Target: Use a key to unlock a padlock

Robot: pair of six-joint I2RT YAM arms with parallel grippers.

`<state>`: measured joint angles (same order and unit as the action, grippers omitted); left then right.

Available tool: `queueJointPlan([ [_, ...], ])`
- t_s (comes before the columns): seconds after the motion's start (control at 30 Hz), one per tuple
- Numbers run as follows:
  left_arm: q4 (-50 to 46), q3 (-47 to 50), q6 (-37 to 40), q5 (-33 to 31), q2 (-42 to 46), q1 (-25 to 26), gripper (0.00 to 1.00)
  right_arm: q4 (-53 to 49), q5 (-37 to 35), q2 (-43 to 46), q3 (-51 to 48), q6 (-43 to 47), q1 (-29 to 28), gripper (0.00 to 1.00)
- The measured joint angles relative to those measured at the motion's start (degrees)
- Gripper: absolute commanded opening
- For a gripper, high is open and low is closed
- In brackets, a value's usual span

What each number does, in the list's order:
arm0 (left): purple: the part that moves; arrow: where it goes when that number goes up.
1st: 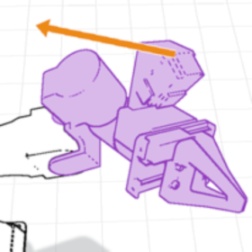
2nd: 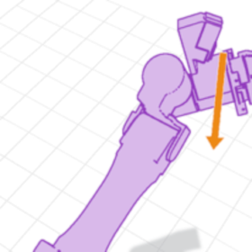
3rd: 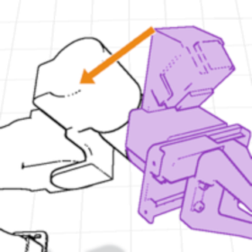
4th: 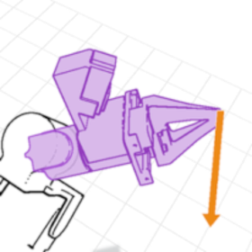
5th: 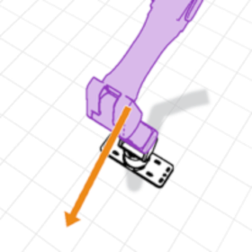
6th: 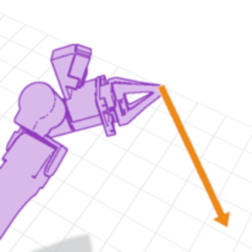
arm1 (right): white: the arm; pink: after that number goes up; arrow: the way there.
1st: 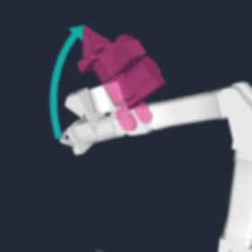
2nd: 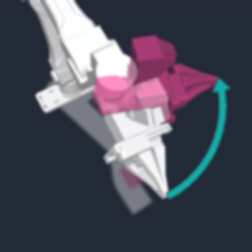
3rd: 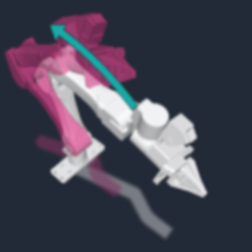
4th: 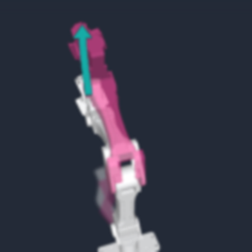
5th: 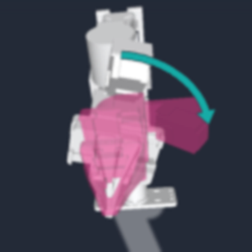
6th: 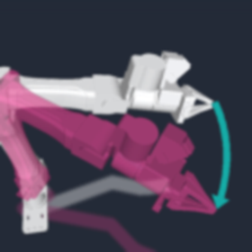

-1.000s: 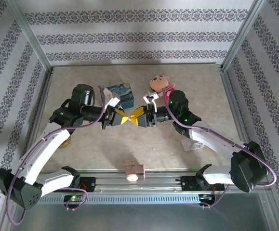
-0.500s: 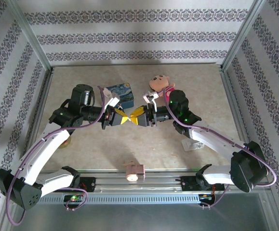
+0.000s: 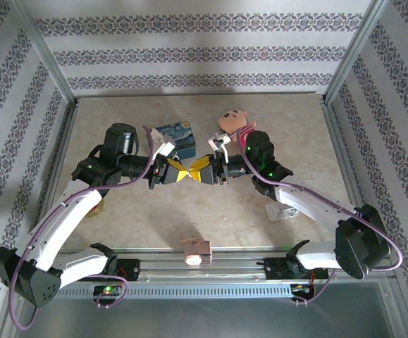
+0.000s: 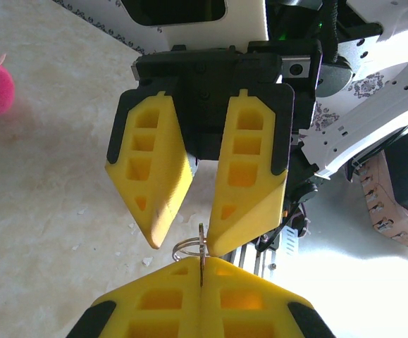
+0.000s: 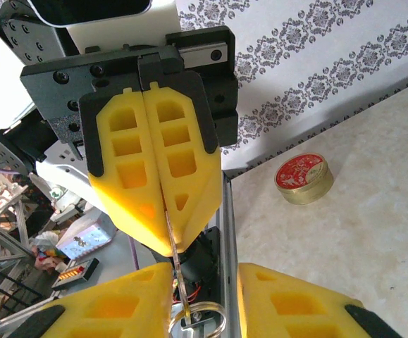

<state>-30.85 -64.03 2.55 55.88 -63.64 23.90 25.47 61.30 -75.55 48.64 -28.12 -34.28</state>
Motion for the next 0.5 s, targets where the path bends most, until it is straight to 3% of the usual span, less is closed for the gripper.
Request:
queueJointPlan([
  [0.5, 0.5, 0.0, -2.0, -0.2, 0.0, -1.1, 0.0, 0.0, 1.1, 0.0, 0.0, -0.2, 0.0, 0.06],
])
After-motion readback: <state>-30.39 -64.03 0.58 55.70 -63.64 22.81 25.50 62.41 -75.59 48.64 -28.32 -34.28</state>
